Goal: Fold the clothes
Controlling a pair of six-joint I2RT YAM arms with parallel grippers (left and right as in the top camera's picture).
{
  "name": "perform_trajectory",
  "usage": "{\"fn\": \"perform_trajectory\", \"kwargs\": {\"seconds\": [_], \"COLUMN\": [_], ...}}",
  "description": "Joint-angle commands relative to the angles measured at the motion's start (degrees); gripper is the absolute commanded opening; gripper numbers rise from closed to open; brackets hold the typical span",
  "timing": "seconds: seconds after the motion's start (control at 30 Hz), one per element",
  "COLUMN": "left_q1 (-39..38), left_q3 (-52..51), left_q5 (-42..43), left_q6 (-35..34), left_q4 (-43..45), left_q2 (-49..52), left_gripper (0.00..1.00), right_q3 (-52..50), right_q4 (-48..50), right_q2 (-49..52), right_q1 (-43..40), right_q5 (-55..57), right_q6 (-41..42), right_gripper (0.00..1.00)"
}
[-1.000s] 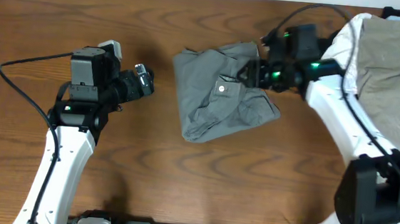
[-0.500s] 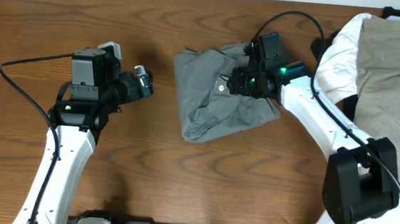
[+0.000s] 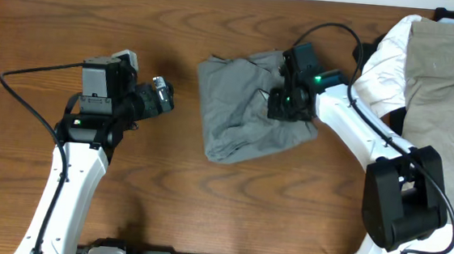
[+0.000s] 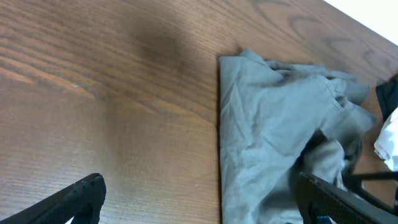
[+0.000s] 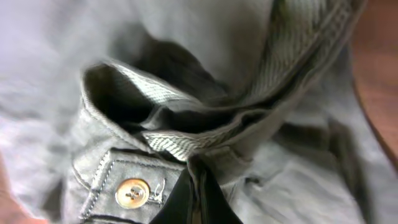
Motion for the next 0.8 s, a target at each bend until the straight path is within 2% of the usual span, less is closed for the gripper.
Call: {"fn": "perform_trajectory", "kwargs": {"seconds": [0.0,0.1,0.23,0.37,0.47,0.5,0.6,0.77], "left_q1": [0.22,0.22,0.22,0.22,0.22,0.22,0.22,0.22], "left_q3": [0.15,0.15,0.15,0.15,0.15,0.15,0.15,0.15], "left_q5": [-0.44,-0.44,-0.44,-0.46,-0.46,-0.46,-0.46,-0.46], "left_q6": [1.2,1.18,1.18,1.2,1.2,1.2,1.2,1.22], "left_q4": [-0.17,-0.17,-0.15,-0.13,-0.15,-0.15,-0.15,-0.11], "left_q2": [0.39,0.39,0.39,0.39,0.39,0.39,0.39,0.39], "left_gripper": [0.98,0.98,0.98,0.98,0.98,0.98,0.98,0.98], "right_q3": [-0.15,-2.05,-5.97,-5.03,-3.19,-2.43,-1.46,-1.4], "right_q4": [-5.51,-8.44,-6.82,-6.91,-7.32,-7.69,-8.09,-5.97], "right_q2": [-1.88,-1.4,-1.36,-2.08,-4.04,-5.35,-8.87,-13.57], "right_q1": [-1.16,-0.94,-0.96,-1.38,-1.38,-1.38,-1.38,-1.38], "right_q5": [5.16,10.16,11.19,8.04,4.94,4.0,3.43,3.45], "right_q6": [0.98,2.54,3.76,2.82,0.57,0.0,-0.98,-3.13], "right_gripper": [0.02,0.03,0.05,0.13,0.24,0.33,0.51,0.61]}}
